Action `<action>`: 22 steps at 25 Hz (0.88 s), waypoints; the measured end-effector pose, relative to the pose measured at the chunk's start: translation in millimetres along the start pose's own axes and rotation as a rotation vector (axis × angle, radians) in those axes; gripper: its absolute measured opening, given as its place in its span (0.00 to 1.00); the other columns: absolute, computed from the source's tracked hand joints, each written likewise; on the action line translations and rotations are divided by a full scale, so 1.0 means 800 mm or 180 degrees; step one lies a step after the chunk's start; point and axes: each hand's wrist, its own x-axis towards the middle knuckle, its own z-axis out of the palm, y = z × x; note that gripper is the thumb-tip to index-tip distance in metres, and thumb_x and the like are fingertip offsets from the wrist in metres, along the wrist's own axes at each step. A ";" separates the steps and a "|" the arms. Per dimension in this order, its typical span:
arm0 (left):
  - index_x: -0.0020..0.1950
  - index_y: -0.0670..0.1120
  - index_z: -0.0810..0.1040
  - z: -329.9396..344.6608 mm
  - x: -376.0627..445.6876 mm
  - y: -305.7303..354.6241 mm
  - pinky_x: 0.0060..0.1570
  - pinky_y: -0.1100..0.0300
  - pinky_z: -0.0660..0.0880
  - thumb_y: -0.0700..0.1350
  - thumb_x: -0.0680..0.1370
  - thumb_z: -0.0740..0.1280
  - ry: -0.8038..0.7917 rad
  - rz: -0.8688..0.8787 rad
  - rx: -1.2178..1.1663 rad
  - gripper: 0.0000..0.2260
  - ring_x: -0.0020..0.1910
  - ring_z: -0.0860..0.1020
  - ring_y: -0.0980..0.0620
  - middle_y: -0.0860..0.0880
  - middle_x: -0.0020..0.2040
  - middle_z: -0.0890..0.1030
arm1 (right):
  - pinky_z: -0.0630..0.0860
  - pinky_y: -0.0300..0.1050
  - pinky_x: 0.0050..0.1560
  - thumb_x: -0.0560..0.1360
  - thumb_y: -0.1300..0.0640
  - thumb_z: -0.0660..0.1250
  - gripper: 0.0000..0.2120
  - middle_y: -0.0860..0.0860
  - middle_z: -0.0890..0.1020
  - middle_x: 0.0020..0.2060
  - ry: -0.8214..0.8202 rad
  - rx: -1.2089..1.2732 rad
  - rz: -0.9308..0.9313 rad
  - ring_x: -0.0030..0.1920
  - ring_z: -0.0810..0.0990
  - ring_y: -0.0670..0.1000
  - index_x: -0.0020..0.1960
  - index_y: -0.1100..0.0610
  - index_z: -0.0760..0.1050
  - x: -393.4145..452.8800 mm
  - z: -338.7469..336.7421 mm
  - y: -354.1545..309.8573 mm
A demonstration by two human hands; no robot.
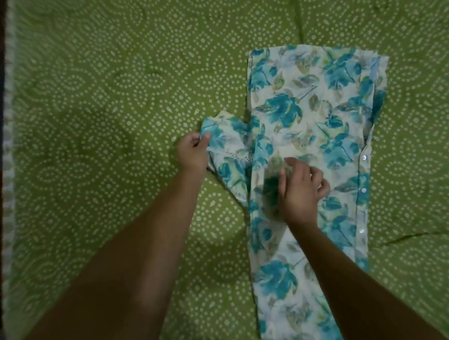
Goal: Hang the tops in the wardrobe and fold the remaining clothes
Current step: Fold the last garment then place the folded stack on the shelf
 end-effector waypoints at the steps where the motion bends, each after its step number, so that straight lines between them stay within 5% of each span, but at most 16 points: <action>1: 0.39 0.41 0.74 -0.029 -0.005 -0.010 0.36 0.69 0.71 0.39 0.76 0.69 0.0147 0.0084 -0.0077 0.07 0.35 0.72 0.58 0.50 0.36 0.75 | 0.56 0.53 0.60 0.80 0.46 0.50 0.20 0.54 0.74 0.59 0.0008 -0.0052 -0.0048 0.60 0.63 0.55 0.64 0.55 0.70 -0.012 0.007 -0.016; 4: 0.47 0.37 0.79 -0.104 -0.003 -0.041 0.37 0.73 0.71 0.37 0.76 0.69 0.0678 -0.0050 0.0058 0.03 0.38 0.75 0.56 0.41 0.45 0.80 | 0.64 0.55 0.54 0.78 0.48 0.54 0.18 0.55 0.75 0.57 0.0047 -0.0238 -0.0347 0.55 0.66 0.56 0.62 0.57 0.71 -0.036 0.028 -0.059; 6: 0.49 0.33 0.80 -0.138 0.009 -0.061 0.41 0.65 0.71 0.40 0.76 0.69 0.0899 -0.0189 0.0679 0.09 0.42 0.75 0.51 0.37 0.48 0.82 | 0.67 0.53 0.49 0.78 0.52 0.58 0.15 0.56 0.76 0.53 0.0130 -0.0434 -0.0367 0.52 0.70 0.58 0.60 0.58 0.73 -0.041 0.042 -0.084; 10: 0.44 0.38 0.80 -0.130 0.011 -0.061 0.40 0.55 0.72 0.47 0.78 0.66 -0.0067 0.0235 0.1482 0.12 0.39 0.78 0.46 0.43 0.39 0.81 | 0.62 0.53 0.52 0.79 0.49 0.60 0.17 0.56 0.73 0.58 -0.0030 -0.0570 0.0146 0.57 0.69 0.59 0.64 0.56 0.71 -0.014 0.053 -0.113; 12: 0.37 0.42 0.79 -0.110 -0.002 -0.049 0.37 0.55 0.75 0.47 0.80 0.64 -0.0541 0.0240 0.1139 0.14 0.32 0.77 0.49 0.46 0.32 0.79 | 0.60 0.53 0.55 0.78 0.45 0.61 0.20 0.56 0.71 0.60 -0.0252 -0.0669 0.0242 0.60 0.66 0.59 0.64 0.56 0.71 0.014 0.052 -0.124; 15: 0.35 0.42 0.77 -0.093 -0.017 -0.034 0.27 0.62 0.73 0.49 0.81 0.61 -0.0603 -0.0275 0.0338 0.18 0.23 0.74 0.55 0.46 0.28 0.78 | 0.60 0.53 0.56 0.76 0.47 0.64 0.17 0.56 0.71 0.59 -0.0263 -0.0441 0.0210 0.61 0.66 0.58 0.60 0.56 0.75 0.025 0.052 -0.143; 18: 0.36 0.41 0.78 -0.108 -0.035 -0.029 0.26 0.62 0.74 0.58 0.79 0.60 -0.0491 -0.0670 0.0000 0.24 0.25 0.77 0.52 0.44 0.30 0.80 | 0.64 0.49 0.49 0.75 0.53 0.67 0.10 0.54 0.76 0.51 0.0047 -0.0070 -0.0746 0.52 0.75 0.55 0.54 0.56 0.75 -0.025 0.056 -0.156; 22: 0.40 0.46 0.80 -0.162 -0.051 -0.053 0.36 0.60 0.77 0.62 0.75 0.65 -0.0553 -0.0676 0.0620 0.19 0.35 0.80 0.52 0.49 0.37 0.82 | 0.73 0.45 0.42 0.72 0.54 0.65 0.09 0.52 0.80 0.46 -0.0484 -0.0094 -0.2207 0.44 0.78 0.53 0.52 0.54 0.74 -0.120 0.086 -0.157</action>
